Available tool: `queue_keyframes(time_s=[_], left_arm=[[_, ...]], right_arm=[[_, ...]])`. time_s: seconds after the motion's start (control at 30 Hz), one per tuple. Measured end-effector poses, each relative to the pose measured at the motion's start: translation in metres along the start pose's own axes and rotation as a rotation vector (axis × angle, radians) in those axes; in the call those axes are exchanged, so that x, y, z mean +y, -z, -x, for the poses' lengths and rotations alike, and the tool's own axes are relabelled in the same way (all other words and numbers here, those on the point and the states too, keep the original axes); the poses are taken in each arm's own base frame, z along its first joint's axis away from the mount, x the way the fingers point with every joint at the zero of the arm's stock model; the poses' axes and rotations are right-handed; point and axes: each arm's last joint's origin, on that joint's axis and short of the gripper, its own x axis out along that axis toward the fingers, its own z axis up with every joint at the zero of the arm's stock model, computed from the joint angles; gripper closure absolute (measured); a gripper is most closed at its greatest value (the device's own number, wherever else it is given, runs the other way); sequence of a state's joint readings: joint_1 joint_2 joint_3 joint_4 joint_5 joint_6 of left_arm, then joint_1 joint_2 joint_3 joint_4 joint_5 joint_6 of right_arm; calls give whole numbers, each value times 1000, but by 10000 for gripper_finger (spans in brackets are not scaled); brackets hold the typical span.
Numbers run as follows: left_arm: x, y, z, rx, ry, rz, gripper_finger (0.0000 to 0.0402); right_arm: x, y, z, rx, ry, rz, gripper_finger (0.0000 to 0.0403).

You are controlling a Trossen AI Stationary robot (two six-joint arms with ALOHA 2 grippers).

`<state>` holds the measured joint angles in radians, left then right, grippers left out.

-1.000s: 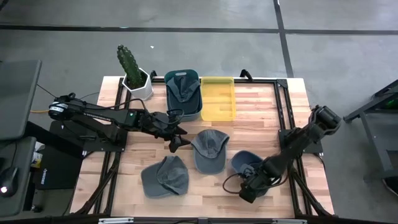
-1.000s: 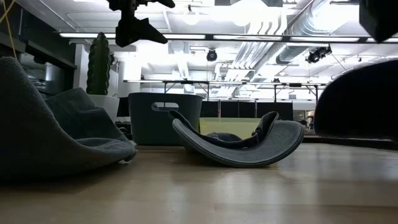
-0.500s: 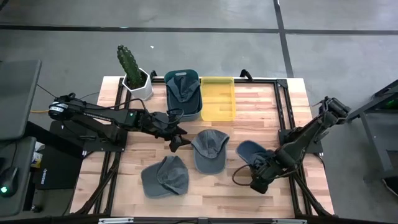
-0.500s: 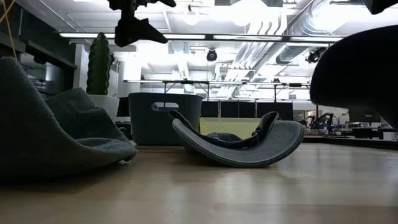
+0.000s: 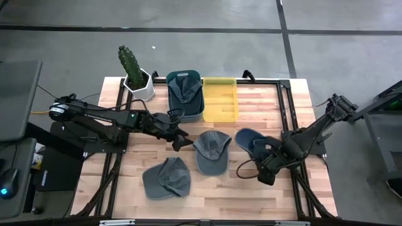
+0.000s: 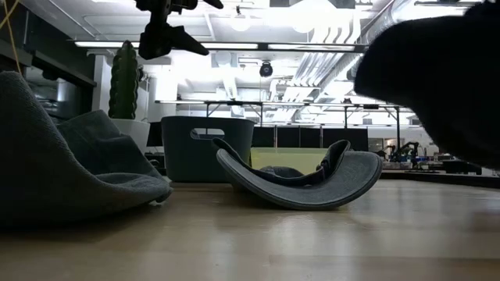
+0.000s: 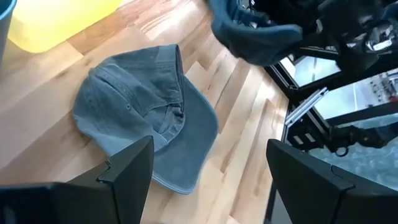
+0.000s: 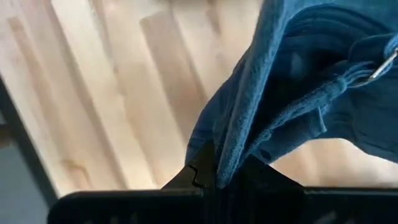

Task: Pick & Place hat
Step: Put the blue cap into the blue bin

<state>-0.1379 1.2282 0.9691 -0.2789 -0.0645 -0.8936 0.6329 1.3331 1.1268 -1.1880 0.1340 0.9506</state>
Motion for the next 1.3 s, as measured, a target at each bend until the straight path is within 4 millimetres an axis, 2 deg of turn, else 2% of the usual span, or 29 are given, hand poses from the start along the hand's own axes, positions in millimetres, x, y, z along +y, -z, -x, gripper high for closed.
queue_keyframes(time_s=[0.33,0.5,0.8,1.13,1.3], left_arm=[[-1,-1,0,-8,14,126,115],[-10,-8,1,-71,104,144,115],[-16,-15,3,-152,171,209,115],[-16,-15,3,-141,180,257,115],[-16,-15,3,-165,166,277,115]], right_arm=[[-11,-20,66,-248,217,268,392],[-12,-26,84,-327,279,452,392],[-13,-35,80,-319,457,739,392],[4,-50,54,-197,727,1107,392],[12,-54,41,-131,749,1191,392]])
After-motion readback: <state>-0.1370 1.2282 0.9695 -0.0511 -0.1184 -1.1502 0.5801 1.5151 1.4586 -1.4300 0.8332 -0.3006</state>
